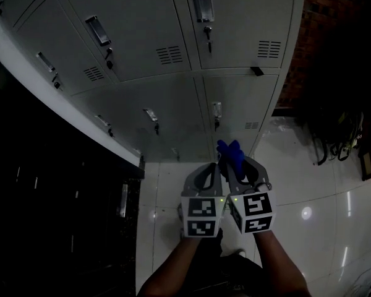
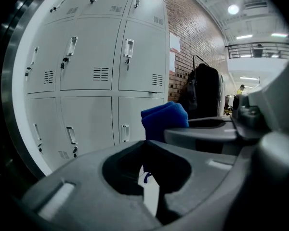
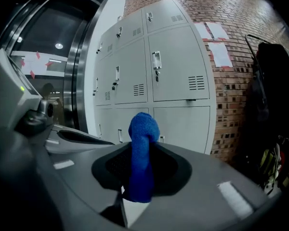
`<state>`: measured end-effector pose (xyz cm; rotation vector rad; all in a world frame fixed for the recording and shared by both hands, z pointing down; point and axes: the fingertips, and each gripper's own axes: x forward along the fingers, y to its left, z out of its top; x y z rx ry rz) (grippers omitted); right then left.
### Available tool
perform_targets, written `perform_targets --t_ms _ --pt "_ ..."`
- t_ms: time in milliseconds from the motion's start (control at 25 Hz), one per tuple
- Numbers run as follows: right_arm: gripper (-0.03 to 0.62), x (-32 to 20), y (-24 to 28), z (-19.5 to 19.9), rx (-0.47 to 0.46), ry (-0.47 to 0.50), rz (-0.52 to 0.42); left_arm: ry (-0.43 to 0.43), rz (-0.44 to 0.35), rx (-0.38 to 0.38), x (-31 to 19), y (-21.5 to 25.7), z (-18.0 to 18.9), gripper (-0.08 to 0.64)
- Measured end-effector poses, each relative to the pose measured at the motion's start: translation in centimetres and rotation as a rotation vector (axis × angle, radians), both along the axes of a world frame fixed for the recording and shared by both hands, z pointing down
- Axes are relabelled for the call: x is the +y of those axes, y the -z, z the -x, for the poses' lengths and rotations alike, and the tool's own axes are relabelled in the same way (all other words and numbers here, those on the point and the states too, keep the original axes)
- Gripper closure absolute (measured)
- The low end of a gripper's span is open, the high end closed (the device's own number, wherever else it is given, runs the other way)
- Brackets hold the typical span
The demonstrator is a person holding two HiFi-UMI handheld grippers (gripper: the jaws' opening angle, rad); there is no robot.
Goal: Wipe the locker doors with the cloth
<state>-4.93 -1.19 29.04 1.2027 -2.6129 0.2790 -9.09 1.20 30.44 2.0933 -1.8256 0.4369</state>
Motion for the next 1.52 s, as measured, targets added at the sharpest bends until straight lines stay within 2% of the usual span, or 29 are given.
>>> perform_targets --t_ms 160,360,600,800,1120,1520 --pt "0.508 -5.4 0.4 2.5 -0.006 -0.024 -0.032 -0.003 -0.002 0.003 -4.3 0.1 3.4 0.557" --pt "0.508 -11.9 2.2 5.7 -0.029 -0.041 -0.131 -0.014 -0.033 0.018 -9.1 1.0 6.7 0.557" --pt "0.508 -16.3 3.2 9.3 -0.009 -0.022 -0.195 -0.044 -0.04 0.013 -12.7 1.1 8.3 0.557" --pt "0.508 -18.3 2.9 10.4 -0.005 -0.012 -0.199 -0.041 -0.032 0.013 -13.9 0.7 8.8 0.557" --pt "0.508 -19.4 2.6 9.7 0.001 0.043 -0.215 0.026 -0.043 0.039 -15.5 0.9 8.0 0.557" --pt "0.508 -20.9 2.1 4.2 0.012 0.025 -0.211 0.05 -0.041 0.049 -16.6 0.3 5.2 0.557"
